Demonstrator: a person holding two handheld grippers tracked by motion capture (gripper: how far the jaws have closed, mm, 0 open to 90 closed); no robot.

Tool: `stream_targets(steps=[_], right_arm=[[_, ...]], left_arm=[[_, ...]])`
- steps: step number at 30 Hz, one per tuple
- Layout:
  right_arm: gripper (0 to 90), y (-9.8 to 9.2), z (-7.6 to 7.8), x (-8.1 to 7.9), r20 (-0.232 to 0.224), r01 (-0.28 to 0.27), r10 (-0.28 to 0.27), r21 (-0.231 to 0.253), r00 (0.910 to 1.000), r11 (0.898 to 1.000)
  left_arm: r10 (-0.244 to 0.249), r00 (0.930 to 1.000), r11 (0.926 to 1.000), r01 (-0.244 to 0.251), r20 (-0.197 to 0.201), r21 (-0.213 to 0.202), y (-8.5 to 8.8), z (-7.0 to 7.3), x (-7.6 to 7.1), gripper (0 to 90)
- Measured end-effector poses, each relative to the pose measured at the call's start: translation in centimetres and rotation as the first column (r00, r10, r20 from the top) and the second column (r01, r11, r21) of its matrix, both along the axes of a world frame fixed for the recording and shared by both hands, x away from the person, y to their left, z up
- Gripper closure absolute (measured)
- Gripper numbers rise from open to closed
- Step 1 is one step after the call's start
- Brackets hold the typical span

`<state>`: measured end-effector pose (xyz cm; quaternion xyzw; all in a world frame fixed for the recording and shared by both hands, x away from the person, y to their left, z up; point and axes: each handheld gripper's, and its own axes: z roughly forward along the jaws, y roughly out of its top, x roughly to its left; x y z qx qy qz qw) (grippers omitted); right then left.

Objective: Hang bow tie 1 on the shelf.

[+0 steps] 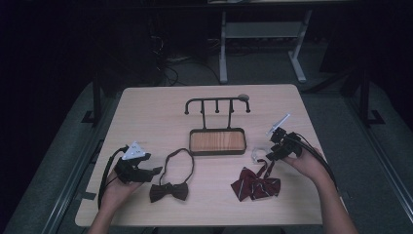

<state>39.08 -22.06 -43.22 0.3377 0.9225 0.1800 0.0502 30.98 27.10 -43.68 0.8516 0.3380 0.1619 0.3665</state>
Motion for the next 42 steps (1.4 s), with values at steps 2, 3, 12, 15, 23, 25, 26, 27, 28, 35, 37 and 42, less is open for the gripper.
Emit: stream_targets(steps=[2,3,12,15,23,25,26,27,28,35,37,42], right_arm=[[58.1,0.03,-0.05,0.08,-0.004,0.004,-0.004,0.000,1.0000,1.000],[58.7,0.04,-0.07,0.10,-0.004,0.006,-0.006,-0.002,1.0000,1.000],[65.6,0.07,-0.36,0.35,-0.018,0.024,-0.025,-0.025,0.9995,0.999],[67.3,0.11,-0.41,0.35,-0.019,0.029,-0.029,-0.032,0.9994,0.999],[72.1,0.41,-0.65,0.43,-0.030,0.025,-0.026,-0.046,0.9992,0.999],[73.6,0.47,-0.71,0.45,-0.032,0.025,-0.026,-0.049,0.9991,0.998],[73.9,0.49,-0.73,0.47,-0.033,0.025,-0.026,-0.051,0.9991,0.998],[74.1,0.50,-0.77,0.49,-0.033,0.026,-0.028,-0.052,0.9991,0.998],[74.6,0.50,-0.80,0.51,-0.034,0.025,-0.027,-0.053,0.9990,0.998],[81.4,0.73,-0.88,0.46,-0.028,0.029,-0.031,-0.069,0.9991,0.997],[83.3,0.78,-0.82,0.44,-0.025,0.030,-0.031,-0.073,0.9992,0.997],[85.7,0.83,-0.84,0.43,-0.028,0.024,-0.027,-0.077,0.9993,0.997]], left_arm=[[0.001,1.0000,1.0000,-0.001,0.000,0.000,0.00,0.00,0.00,28.9],[0.000,1.0000,1.0000,0.000,0.001,0.000,0.01,-0.01,0.00,28.9],[-0.001,1.0000,1.0000,0.001,-0.004,0.010,-0.10,-0.08,0.00,28.9],[-0.001,1.0000,1.0000,0.001,-0.005,0.008,-0.09,-0.09,0.00,28.9],[-0.001,1.0000,1.0000,0.001,-0.004,0.007,-0.09,-0.09,0.00,28.9],[-0.001,1.0000,1.0000,0.001,-0.007,0.006,-0.09,-0.12,0.01,28.8],[-0.001,1.0000,1.0000,0.001,-0.007,0.005,-0.09,-0.14,0.02,28.8],[-0.001,1.0000,1.0000,0.001,-0.007,0.006,-0.10,-0.15,0.02,28.8],[-0.001,1.0000,1.0000,0.001,-0.006,0.007,-0.11,-0.15,0.02,28.8],[-0.001,1.0000,1.0000,0.001,-0.001,0.003,-0.05,-0.10,0.00,28.8],[-0.002,1.0000,1.0000,0.002,-0.001,0.003,-0.03,-0.07,-0.01,28.8],[-0.002,1.0000,1.0000,0.002,-0.002,0.005,-0.08,-0.06,-0.04,28.6]])
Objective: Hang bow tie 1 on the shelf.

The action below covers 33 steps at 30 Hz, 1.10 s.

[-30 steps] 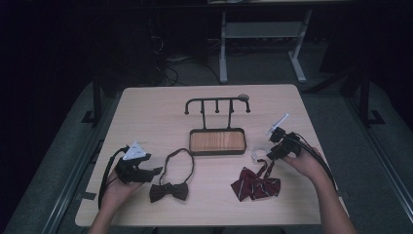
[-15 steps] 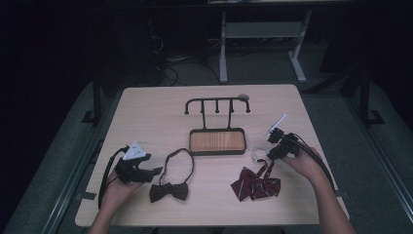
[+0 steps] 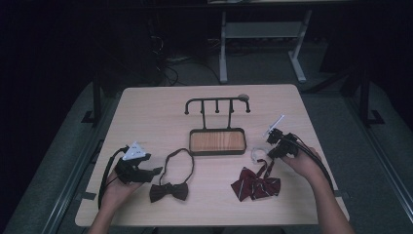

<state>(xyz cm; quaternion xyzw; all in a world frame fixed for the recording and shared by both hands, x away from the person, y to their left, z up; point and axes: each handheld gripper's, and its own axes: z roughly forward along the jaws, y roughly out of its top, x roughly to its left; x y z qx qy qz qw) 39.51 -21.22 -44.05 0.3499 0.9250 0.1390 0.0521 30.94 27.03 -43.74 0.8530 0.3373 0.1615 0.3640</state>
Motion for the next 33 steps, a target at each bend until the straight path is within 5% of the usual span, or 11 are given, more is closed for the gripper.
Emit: stream_targets(steps=[21,30,33], right_arm=[[86.8,-0.3,1.5,-1.0,0.015,-0.027,0.027,0.045,0.9995,0.999],[86.8,-0.4,3.9,-1.6,0.032,-0.066,0.063,0.105,0.9975,0.992],[86.7,-0.2,4.6,-1.9,0.048,-0.094,0.090,0.086,0.9948,0.992]], left_arm=[[-0.001,1.0000,1.0000,0.001,-0.001,0.003,-0.1,0.0,0.0,28.5],[-0.002,1.0000,1.0000,0.002,-0.001,0.003,-0.1,0.0,0.0,28.4],[-0.002,1.0000,1.0000,0.002,0.000,0.002,-0.1,0.0,0.0,28.4]])
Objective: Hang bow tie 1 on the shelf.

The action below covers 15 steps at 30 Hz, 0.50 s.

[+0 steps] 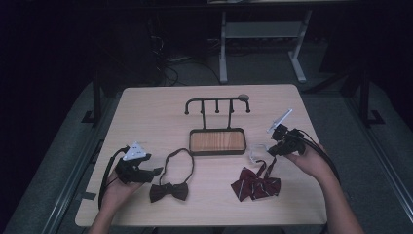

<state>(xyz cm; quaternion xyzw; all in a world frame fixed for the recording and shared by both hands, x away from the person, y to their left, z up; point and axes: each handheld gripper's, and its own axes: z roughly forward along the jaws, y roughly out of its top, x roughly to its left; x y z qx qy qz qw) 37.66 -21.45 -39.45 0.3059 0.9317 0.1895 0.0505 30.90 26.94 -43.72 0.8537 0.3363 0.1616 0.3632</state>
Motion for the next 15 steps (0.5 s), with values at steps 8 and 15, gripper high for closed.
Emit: stream_targets(steps=[8,15], right_arm=[[86.7,0.5,1.3,-0.4,0.004,-0.052,0.052,-0.012,0.9987,0.999],[86.7,0.8,2.3,-0.8,0.004,-0.085,0.085,0.007,0.9964,0.996]], left_arm=[[0.002,1.0000,1.0000,-0.002,0.004,0.003,0.1,0.1,0.0,28.4],[0.001,1.0000,1.0000,-0.001,0.002,0.001,0.0,0.0,0.0,28.4]])
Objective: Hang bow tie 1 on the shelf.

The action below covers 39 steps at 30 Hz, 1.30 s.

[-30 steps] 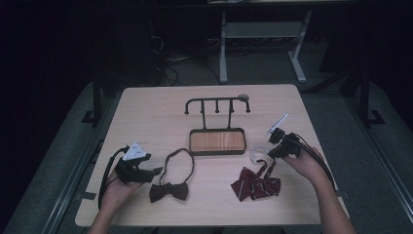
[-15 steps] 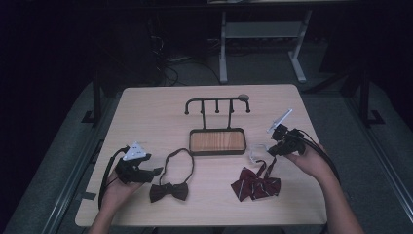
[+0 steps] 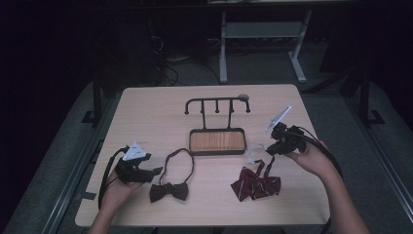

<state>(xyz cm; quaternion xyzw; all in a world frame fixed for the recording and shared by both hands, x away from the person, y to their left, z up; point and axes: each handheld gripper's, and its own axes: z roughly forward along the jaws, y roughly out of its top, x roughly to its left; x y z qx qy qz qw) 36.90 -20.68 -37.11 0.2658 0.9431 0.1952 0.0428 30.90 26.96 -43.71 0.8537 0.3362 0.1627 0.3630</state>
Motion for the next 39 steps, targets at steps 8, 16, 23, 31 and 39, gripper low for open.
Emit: stream_targets(steps=[8,16,23,31,39], right_arm=[[86.7,0.1,1.3,-0.2,0.012,-0.031,0.031,0.004,0.9995,1.000],[86.7,0.5,2.3,-0.4,0.011,-0.061,0.061,0.019,0.9981,0.998],[86.7,0.8,3.3,-0.5,0.022,-0.093,0.092,0.025,0.9955,0.995],[86.7,1.1,4.6,-0.6,0.038,-0.115,0.113,0.031,0.9928,0.993],[86.7,1.2,5.6,-0.7,0.048,-0.123,0.122,0.035,0.9914,0.992]], left_arm=[[-0.001,1.0000,1.0000,0.001,-0.001,0.001,0.0,0.0,0.0,28.4],[-0.003,1.0000,1.0000,0.003,0.002,0.001,0.0,0.0,0.1,28.4],[-0.003,1.0000,1.0000,0.003,0.002,0.004,0.0,0.0,0.0,28.4],[-0.003,1.0000,1.0000,0.003,0.002,0.002,0.0,0.0,0.0,28.4],[0.000,1.0000,1.0000,0.000,0.000,-0.003,0.0,0.0,0.0,28.4]])
